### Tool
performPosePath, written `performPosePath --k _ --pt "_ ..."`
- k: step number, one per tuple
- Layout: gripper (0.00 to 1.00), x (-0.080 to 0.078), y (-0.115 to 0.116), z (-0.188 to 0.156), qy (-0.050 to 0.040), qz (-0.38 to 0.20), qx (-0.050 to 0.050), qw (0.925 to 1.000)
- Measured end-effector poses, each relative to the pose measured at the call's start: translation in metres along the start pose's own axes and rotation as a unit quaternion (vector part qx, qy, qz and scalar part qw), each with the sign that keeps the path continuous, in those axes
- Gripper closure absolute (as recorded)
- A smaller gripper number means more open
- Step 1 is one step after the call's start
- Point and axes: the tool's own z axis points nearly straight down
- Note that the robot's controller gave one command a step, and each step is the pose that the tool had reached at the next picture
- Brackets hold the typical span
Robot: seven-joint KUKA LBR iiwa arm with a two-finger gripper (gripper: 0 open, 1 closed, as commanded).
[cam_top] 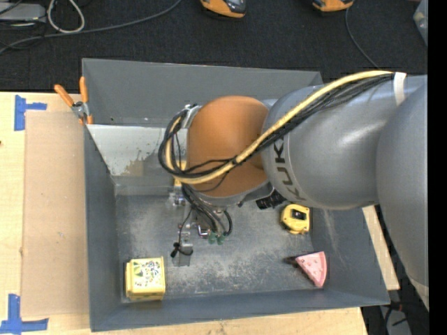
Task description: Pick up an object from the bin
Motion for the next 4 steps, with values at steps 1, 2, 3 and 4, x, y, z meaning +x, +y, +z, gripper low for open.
performPosePath --k 1,2,3,4 --pt "0.00 -0.002 -0.001 -0.005 -0.0037 0.003 -0.001 1.0000" --pt "0.00 0.023 0.029 0.057 -0.0057 -0.122 0.000 0.9925" --pt "0.00 0.040 0.051 0.055 -0.0058 -0.154 -0.001 0.9881" --pt "0.00 0.041 0.057 0.069 -0.0004 -0.272 0.000 0.9623"
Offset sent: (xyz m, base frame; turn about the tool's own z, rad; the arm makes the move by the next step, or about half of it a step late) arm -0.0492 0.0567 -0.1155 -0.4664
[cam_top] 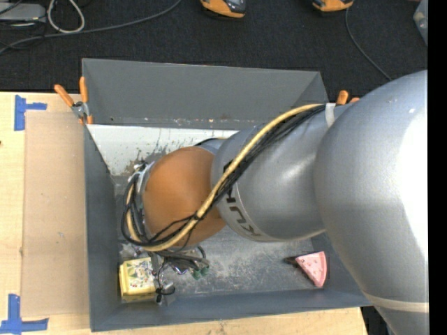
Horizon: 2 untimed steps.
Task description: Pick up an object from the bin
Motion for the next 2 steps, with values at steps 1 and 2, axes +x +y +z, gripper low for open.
performPosePath --k 1,2 --pt "0.00 0.0016 -0.0027 0.0440 -0.0135 -0.055 0.003 0.9984" --pt "1.00 0.0029 -0.0003 0.0434 -0.0131 -0.005 0.004 0.9999"
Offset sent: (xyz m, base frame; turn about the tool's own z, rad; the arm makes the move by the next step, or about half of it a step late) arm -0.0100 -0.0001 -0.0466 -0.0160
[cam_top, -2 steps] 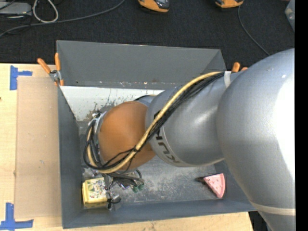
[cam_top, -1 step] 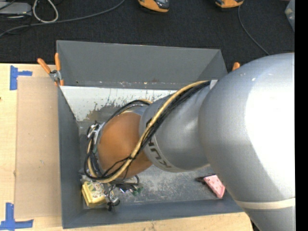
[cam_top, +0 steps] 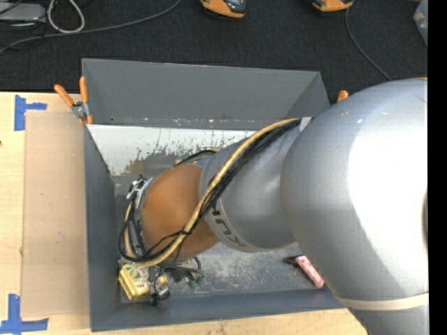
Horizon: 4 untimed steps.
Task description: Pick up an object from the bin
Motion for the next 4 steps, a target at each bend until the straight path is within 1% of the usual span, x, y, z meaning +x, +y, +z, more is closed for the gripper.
performPosePath --k 1,4 --pt "1.00 0.000 0.000 0.000 -0.0001 0.000 0.000 1.0000" --pt "1.00 0.001 0.002 -0.043 0.0026 0.003 -0.001 1.0000"
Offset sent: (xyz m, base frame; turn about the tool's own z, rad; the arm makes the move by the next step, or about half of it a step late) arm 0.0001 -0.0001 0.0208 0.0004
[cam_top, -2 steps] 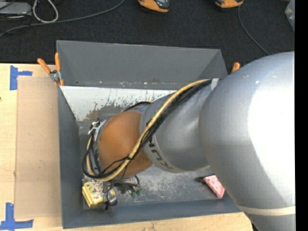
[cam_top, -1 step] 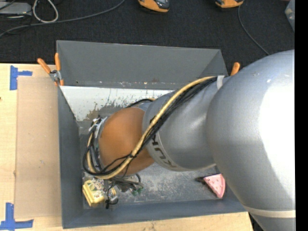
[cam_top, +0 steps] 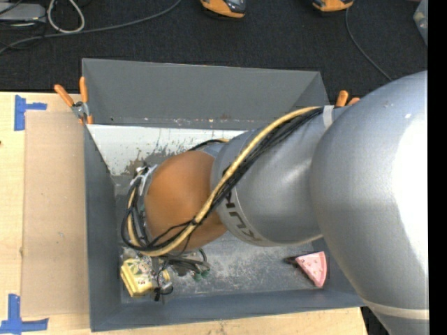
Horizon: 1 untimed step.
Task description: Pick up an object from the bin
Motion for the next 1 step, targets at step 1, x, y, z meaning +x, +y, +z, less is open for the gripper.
performPosePath --k 1 --pt "1.00 -0.0001 0.0005 -0.0162 0.0002 0.001 0.000 1.0000"
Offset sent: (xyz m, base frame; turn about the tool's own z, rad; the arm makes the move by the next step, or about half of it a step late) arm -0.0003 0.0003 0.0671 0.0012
